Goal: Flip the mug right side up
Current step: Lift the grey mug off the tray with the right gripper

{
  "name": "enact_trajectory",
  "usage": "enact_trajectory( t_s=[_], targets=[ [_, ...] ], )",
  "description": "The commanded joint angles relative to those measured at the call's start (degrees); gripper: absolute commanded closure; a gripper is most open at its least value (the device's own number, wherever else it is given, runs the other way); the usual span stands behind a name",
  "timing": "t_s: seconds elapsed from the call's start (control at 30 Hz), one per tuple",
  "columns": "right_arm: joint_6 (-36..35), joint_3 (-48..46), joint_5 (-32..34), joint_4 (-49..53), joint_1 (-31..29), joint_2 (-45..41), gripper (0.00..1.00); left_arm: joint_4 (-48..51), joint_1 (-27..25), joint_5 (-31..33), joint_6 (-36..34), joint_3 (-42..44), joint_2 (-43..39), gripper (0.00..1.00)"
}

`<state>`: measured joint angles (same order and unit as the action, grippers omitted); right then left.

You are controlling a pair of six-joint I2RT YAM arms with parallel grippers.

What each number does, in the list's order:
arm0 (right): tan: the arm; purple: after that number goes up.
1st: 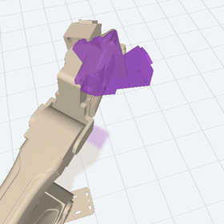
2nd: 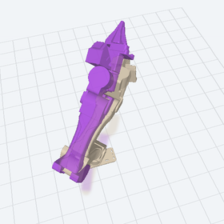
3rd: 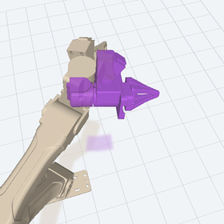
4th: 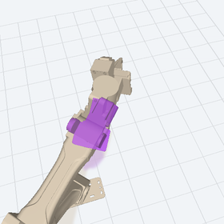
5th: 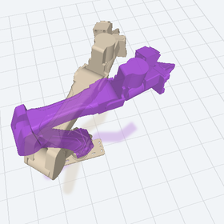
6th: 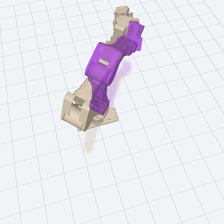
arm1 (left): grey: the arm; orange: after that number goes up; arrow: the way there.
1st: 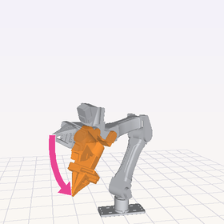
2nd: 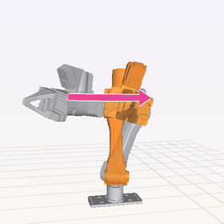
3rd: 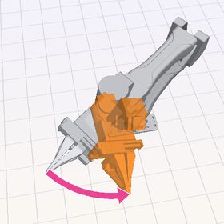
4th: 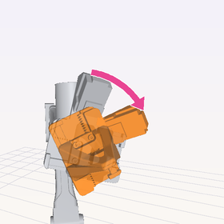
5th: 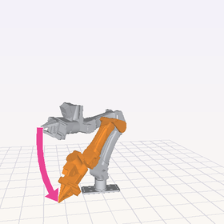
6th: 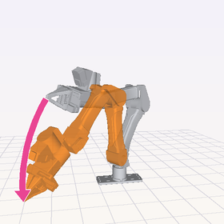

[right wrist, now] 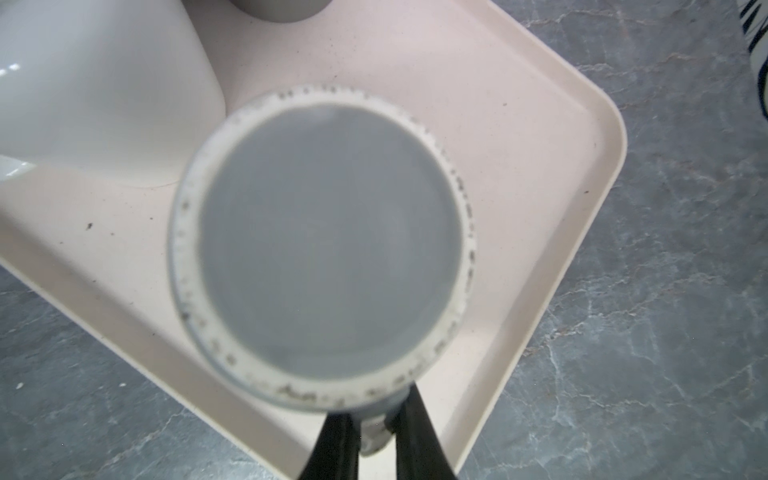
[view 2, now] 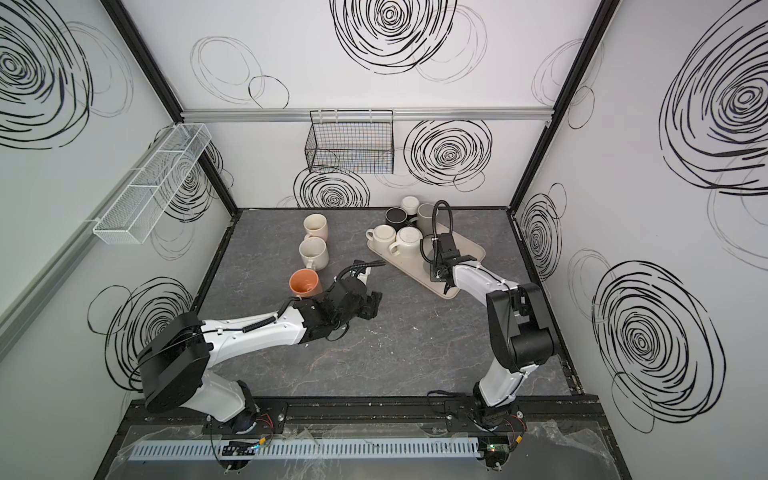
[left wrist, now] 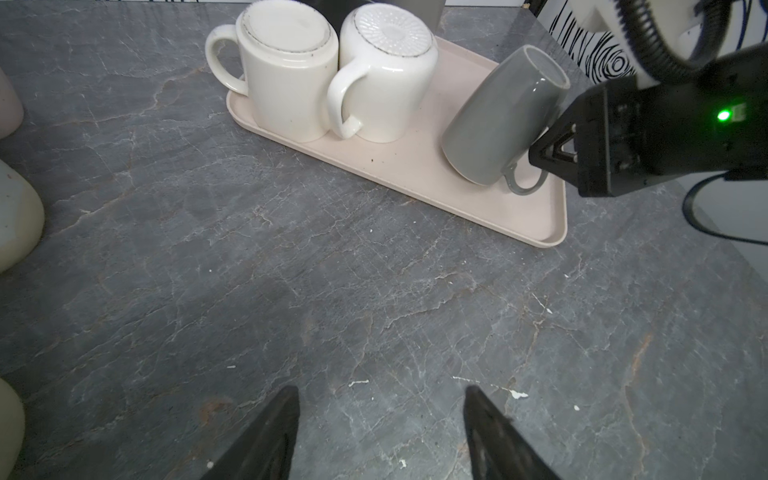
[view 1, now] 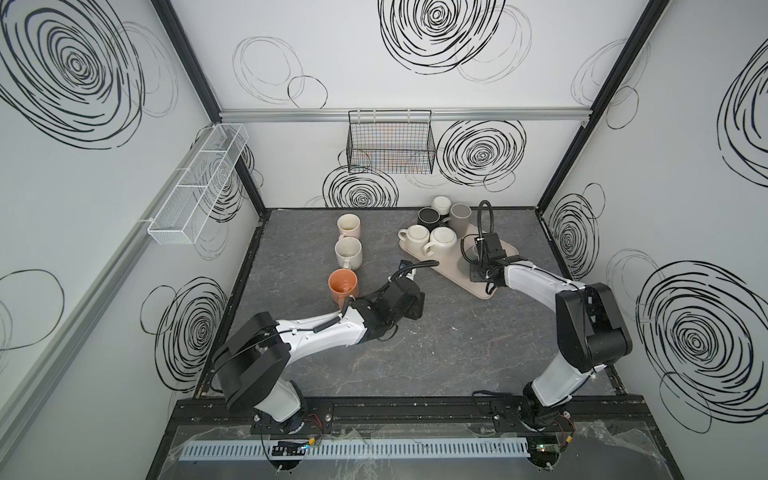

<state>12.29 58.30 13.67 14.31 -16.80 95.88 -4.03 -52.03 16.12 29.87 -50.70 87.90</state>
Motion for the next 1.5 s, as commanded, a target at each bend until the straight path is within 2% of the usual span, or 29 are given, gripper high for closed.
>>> enact_trajectory(
  t_s=[0.0, 0.1, 0.3, 0.5, 0.6, 0.7, 0.83, 1.1, 1.33, 1.47],
  targets=[
    [4.2, -2.8, -6.1, -3.6, 0.6, -3.2, 1.00, -5.9, -0.4, -1.8, 0.9, 2.2, -2.0, 0.34],
    [7.3, -3.9, -10.3, -5.6, 2.4, -3.4, 1.00, -9.8, -0.4, -3.2, 1.0, 4.1, -3.1, 0.35],
    [9.7, -6.3, -13.6, -10.3, 4.0, -5.4, 1.00, -12.9, 0.0, -5.5, 1.2, 4.1, -2.1, 0.35],
    [14.6, -12.5, -23.0, -19.4, 7.9, -8.0, 1.00, -21.1, 1.4, -8.7, 4.1, 6.8, -1.4, 0.36],
    [14.6, -13.0, -26.7, -21.2, 9.1, -9.1, 1.00, -22.8, 1.9, -11.7, 4.8, 6.6, -0.7, 0.36],
    [13.9, -12.9, -27.7, -22.1, 9.7, -10.3, 1.00, -23.7, 2.6, -13.5, 4.3, 6.1, -0.4, 0.35],
    [15.6, -13.9, -30.1, -25.9, 10.0, -12.6, 1.00, -25.1, 2.7, -13.0, 3.9, 7.1, -2.1, 0.33],
    [18.8, -14.6, -39.1, -33.3, 10.0, -16.1, 1.00, -31.0, 2.9, -10.5, 3.1, 10.6, -7.0, 0.31],
    [22.0, -17.0, -43.5, -37.0, 9.2, -22.0, 1.00, -28.6, 2.6, -9.9, -1.1, 11.6, -13.3, 0.28],
    [22.2, -18.6, -45.1, -39.1, 6.7, -26.2, 1.00, -23.8, 2.5, -8.8, -2.7, 12.7, -18.6, 0.26]
  ],
)
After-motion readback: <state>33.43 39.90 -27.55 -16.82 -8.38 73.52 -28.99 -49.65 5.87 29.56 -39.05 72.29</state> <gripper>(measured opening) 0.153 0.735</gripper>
